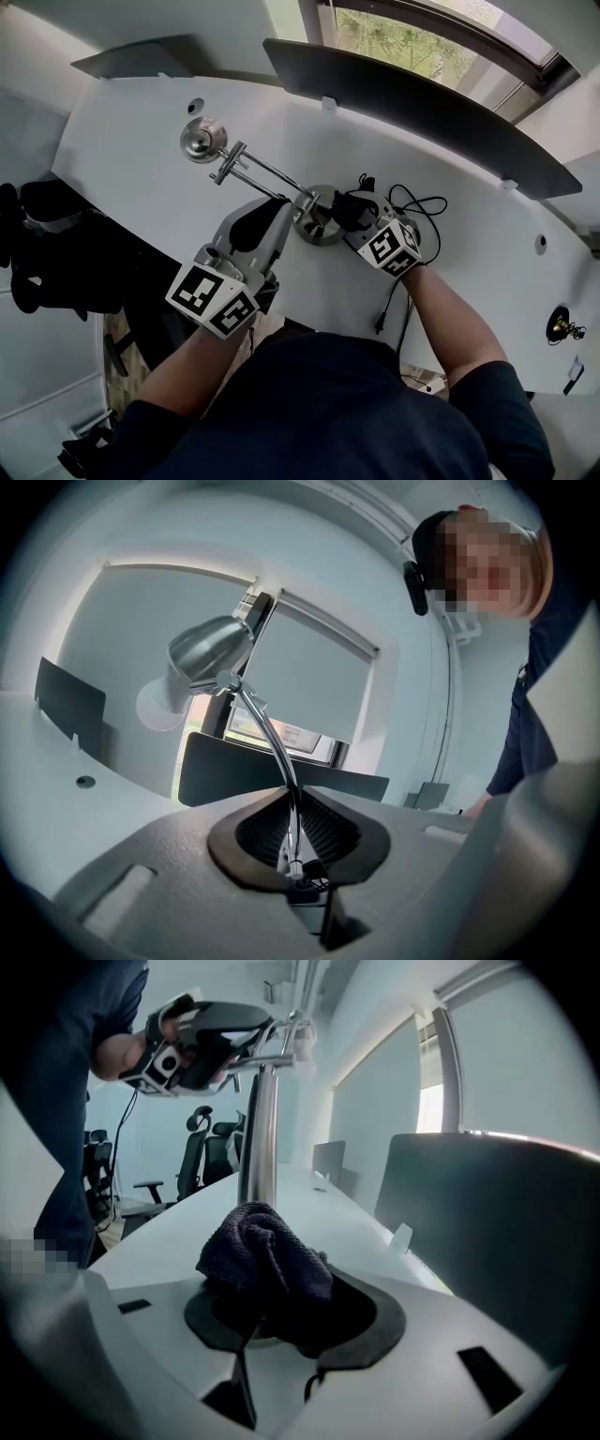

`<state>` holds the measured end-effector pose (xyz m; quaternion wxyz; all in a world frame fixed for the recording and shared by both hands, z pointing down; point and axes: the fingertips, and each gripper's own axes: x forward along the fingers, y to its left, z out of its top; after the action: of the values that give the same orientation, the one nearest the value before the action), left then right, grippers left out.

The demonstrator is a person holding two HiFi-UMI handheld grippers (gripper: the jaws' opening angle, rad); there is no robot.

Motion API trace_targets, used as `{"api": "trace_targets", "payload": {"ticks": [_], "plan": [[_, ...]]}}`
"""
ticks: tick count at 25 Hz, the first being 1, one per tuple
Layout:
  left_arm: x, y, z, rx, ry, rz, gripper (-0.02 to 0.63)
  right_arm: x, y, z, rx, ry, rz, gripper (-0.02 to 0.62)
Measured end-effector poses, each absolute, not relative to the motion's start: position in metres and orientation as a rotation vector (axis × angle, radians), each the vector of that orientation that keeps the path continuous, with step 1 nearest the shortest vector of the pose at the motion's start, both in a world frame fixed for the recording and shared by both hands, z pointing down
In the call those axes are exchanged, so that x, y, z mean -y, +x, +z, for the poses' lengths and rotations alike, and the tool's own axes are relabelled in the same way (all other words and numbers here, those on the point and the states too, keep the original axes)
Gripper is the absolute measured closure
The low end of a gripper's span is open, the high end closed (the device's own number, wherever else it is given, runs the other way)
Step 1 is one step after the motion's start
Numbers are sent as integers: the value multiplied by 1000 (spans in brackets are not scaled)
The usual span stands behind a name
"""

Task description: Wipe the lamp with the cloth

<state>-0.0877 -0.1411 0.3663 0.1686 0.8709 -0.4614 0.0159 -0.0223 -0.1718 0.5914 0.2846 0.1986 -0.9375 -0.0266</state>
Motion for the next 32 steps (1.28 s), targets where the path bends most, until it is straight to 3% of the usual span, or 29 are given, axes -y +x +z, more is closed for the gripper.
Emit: {"api": "trace_targets", "payload": {"ticks": [13,32], "plan": [[141,-88,367,1321,2472,22,563,179,-42,623,2394,277,-373,417],[141,-89,368,1286,2481,17,563,123,-33,632,2344,568,-12,423]]}}
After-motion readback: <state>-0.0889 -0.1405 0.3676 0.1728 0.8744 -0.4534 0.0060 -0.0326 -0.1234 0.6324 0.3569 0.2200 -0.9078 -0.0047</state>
